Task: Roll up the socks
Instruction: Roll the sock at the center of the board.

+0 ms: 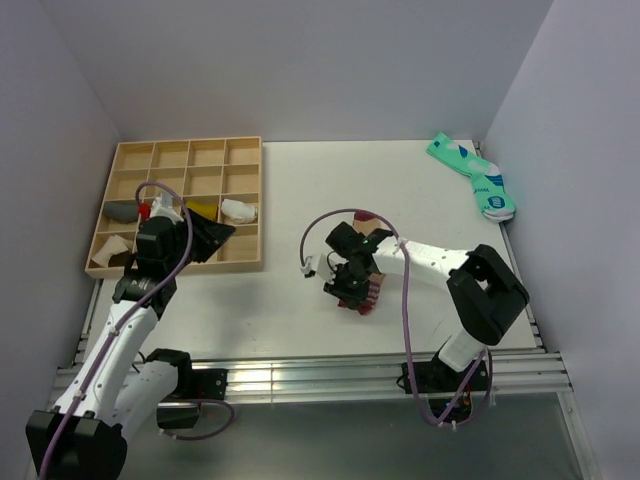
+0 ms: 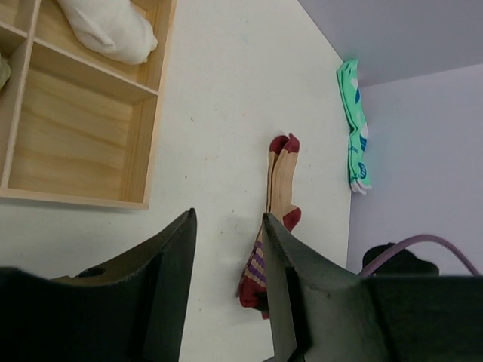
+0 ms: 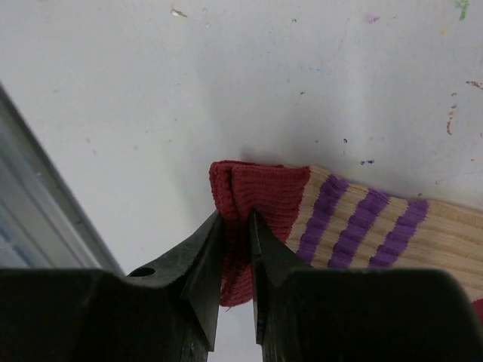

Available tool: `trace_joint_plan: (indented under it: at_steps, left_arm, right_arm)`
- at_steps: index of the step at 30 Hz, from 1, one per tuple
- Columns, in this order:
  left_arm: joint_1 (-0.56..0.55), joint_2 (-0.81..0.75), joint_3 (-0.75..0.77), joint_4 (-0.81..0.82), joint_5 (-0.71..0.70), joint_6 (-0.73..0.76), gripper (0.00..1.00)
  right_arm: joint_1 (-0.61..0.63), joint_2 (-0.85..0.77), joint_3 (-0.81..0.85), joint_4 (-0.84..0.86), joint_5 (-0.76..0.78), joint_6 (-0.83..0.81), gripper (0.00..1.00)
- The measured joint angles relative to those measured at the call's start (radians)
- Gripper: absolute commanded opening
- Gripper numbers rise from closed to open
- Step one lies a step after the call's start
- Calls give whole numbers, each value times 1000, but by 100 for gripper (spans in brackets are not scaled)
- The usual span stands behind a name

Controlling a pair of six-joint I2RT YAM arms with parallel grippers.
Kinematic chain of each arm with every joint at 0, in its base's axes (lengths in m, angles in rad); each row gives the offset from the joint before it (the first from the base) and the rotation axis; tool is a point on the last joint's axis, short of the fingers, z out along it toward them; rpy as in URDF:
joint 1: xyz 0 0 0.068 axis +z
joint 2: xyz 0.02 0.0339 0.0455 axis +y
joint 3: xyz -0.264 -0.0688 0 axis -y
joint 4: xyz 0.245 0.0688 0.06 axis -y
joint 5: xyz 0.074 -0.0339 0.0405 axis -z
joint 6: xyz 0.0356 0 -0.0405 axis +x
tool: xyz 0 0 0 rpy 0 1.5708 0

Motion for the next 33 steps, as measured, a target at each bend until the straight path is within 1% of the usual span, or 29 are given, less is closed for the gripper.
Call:
trace_joint_plan:
  at_steps: [2,3,5,6,10,15,16,19,23,27,28,31,33]
  left_arm:
    - [-46,-16,-1,7,-40,3,43]
    - [-67,-26,-1,14,-60,4,40]
    - [-122,-61,-10,41,-105,10,39]
    - [-150,-83,-22,67,-121,13,36]
    - [-252,-137,-94,170,-171,31,30]
    - [-366,-138,-226,311,-217,63,24]
    - [-403,-131,-252,344,-232,74,22]
    - [-522,-79,-311,471,-268,120,19]
    - [-645,31,-356,639,-281,188,21]
    - [-698,160,-370,794,-258,263,25]
    - [-705,195,-370,831,-245,282,27]
    - [-713,310,-364,920,-181,328,28]
    - [-715,398,-338,949,-130,356,30]
  right_arm:
    - [-37,1,25,-43,-66,-16,25]
    - [-55,8,43,-66,-103,-22,25]
    - [-91,43,90,-110,-181,-40,25]
    - [-109,76,121,-137,-231,-51,25]
    - [-146,221,211,-220,-359,-94,25]
    - [-188,393,288,-346,-503,-154,25]
    - [-203,414,295,-368,-529,-165,25]
    - [-253,439,304,-425,-581,-190,25]
    - [-308,440,306,-477,-623,-210,23]
    - [-326,440,305,-484,-641,-214,22]
    - [-328,440,303,-486,-645,-216,20]
    - [-334,440,303,-501,-660,-225,19]
    - [-344,440,303,-508,-668,-226,19]
